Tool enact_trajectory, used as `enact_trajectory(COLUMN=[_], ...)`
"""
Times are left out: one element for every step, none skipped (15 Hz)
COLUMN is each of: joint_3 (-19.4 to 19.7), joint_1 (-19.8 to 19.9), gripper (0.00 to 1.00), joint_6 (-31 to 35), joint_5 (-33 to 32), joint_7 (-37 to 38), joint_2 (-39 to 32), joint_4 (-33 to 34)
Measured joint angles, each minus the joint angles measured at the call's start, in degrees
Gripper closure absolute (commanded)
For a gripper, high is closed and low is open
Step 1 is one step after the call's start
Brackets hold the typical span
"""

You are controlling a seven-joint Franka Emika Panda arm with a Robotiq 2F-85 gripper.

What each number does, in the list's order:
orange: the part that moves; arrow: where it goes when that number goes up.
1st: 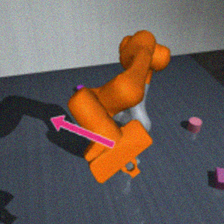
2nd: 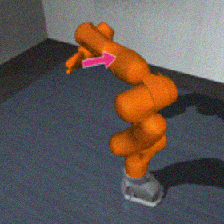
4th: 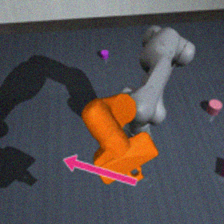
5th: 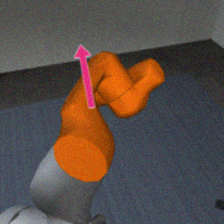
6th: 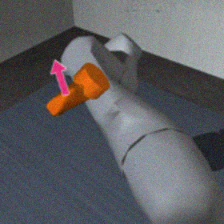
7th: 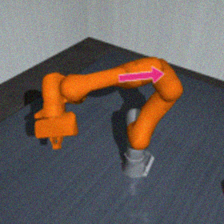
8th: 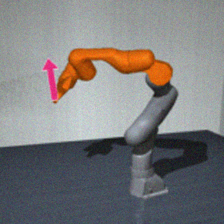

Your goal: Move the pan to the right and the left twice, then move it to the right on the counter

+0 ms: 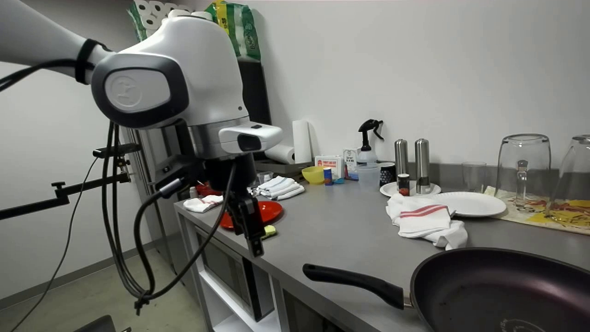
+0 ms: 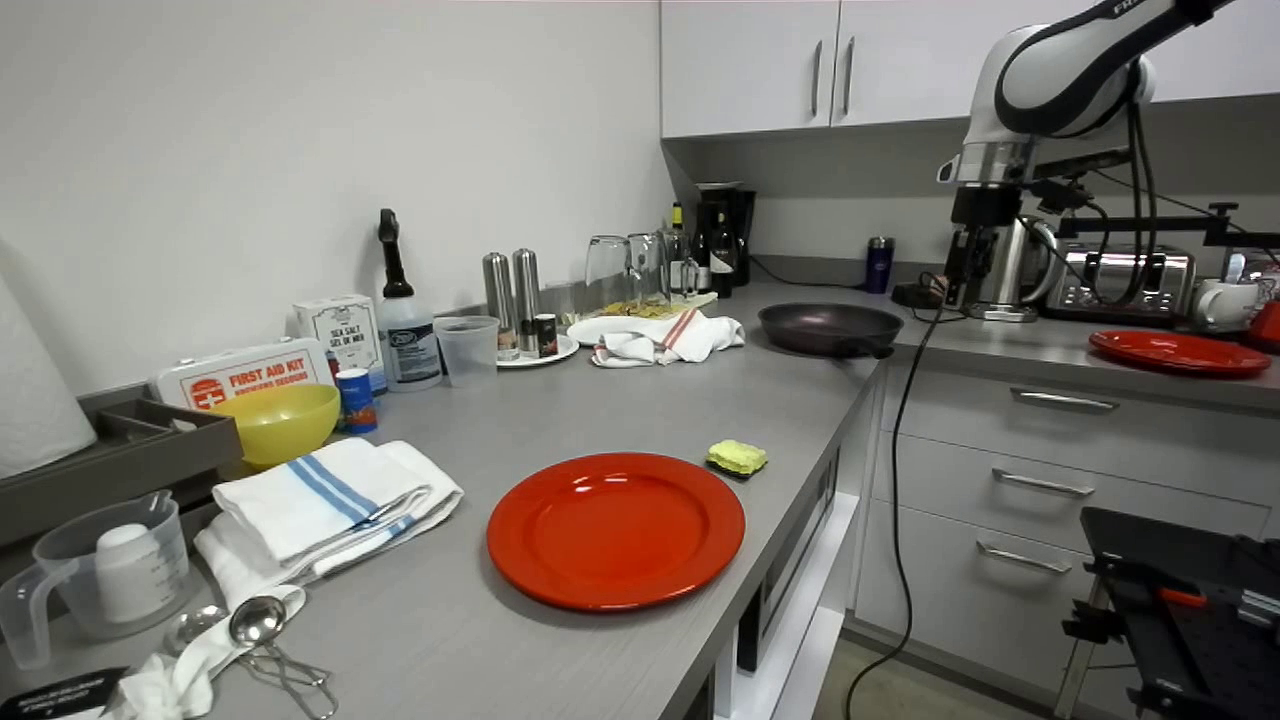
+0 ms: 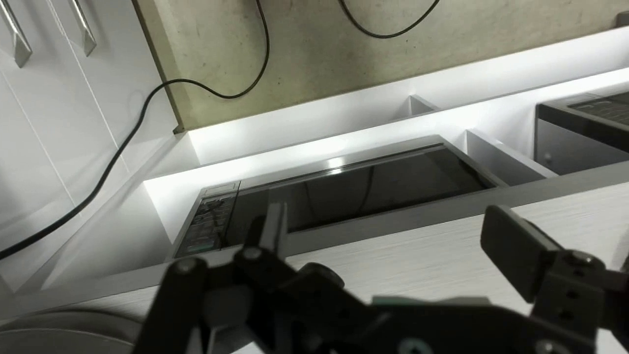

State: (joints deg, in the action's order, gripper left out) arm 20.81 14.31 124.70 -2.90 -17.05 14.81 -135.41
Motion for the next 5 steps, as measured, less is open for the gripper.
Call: enact_trajectory(joint_3=[-0.15,-0.26,-0.32,-0.33,-0.33], joint_1=[0.00,0.00,0.00,0.00,0.01], gripper=[0.00,0.00,0.00,0.00,0.00], joint_6=[0.00,0.00,0.00,0.00,0.00], joint_5=[0.00,0.00,-0.01,-0.01,-0.01], joint_7=[-0.02,-0.02,-0.02,-0.02,-0.02], joint_2=[0.70,1.23,1.59,1.78,1.87], joint_4=[-0.66,-1.10,-1.32,-1.42,-1.49])
